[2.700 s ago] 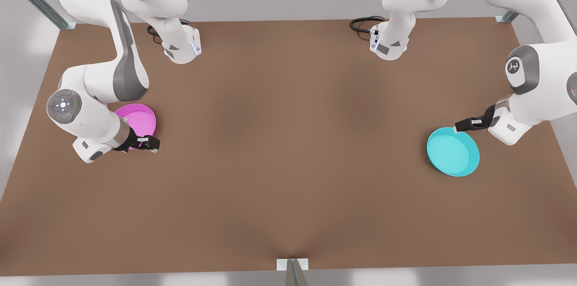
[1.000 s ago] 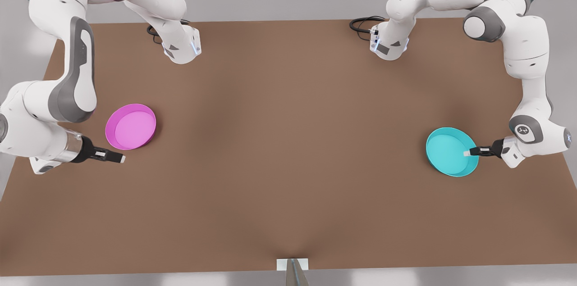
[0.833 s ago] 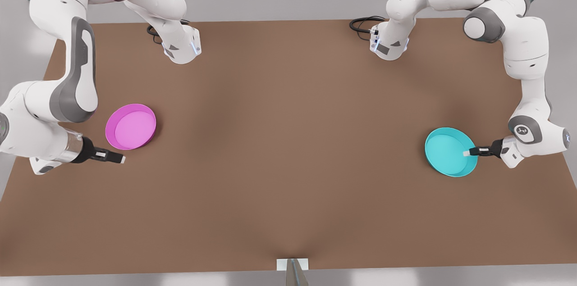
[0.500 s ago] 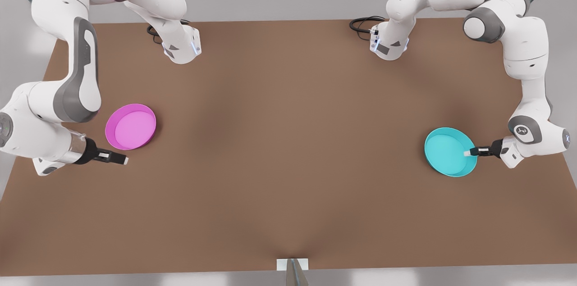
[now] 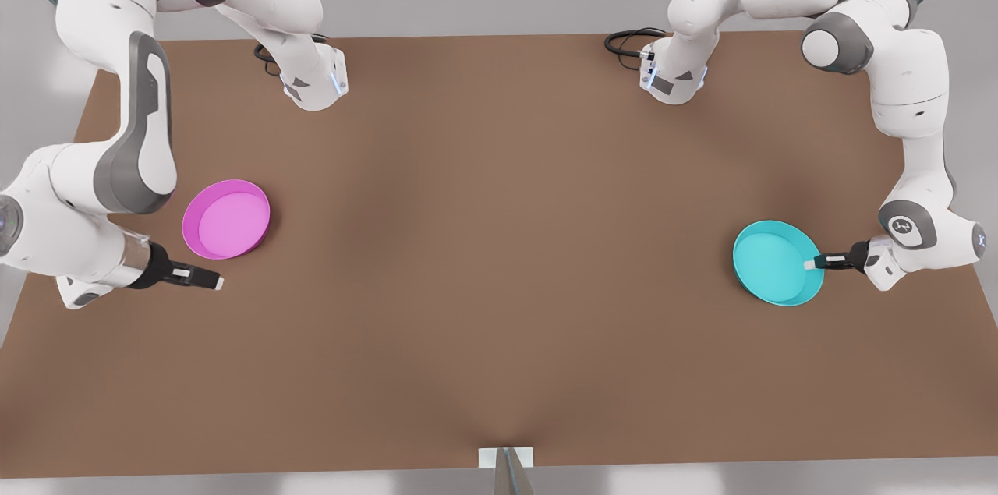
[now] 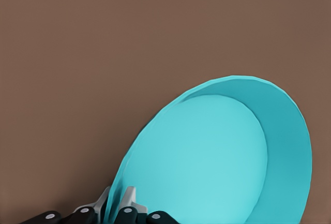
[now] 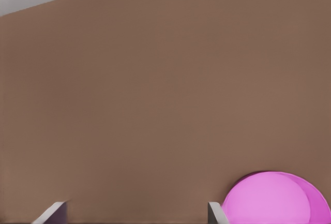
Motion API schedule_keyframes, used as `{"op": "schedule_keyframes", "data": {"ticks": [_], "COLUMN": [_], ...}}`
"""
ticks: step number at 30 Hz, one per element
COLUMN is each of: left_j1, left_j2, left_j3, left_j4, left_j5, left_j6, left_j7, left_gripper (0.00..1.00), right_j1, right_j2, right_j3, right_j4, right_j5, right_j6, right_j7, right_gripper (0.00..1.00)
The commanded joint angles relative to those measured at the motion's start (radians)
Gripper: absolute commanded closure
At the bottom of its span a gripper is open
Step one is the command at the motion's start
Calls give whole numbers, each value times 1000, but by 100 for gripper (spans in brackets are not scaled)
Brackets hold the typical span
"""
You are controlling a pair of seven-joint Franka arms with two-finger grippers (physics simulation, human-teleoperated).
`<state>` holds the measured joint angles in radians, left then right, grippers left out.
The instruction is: Flip the blue plate over with the left arm, and stack the pink plate on top of the blue plate with the right arm
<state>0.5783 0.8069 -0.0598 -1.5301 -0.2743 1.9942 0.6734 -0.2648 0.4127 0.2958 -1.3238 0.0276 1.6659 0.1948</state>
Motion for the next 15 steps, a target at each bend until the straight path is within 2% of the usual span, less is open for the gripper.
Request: {"op": "schedule_keyframes", "data": {"ticks": [1,15], "left_j1": [0,0], "left_j2": [0,-2], "left_j3": [0,0], "left_j4": [-1,1], "left_j5": [1,1], "left_j6": [0,-3], "left_j7": [0,0], "left_gripper": [72,75], "right_j1": [6,-10], "right_j2": [0,0], "right_j3": [0,-4], "right_j4": [0,-3], "right_j5": [0,-3], "right_j6": [-5,-9], "right_j7": [3,8], "right_gripper": [0,0]}}
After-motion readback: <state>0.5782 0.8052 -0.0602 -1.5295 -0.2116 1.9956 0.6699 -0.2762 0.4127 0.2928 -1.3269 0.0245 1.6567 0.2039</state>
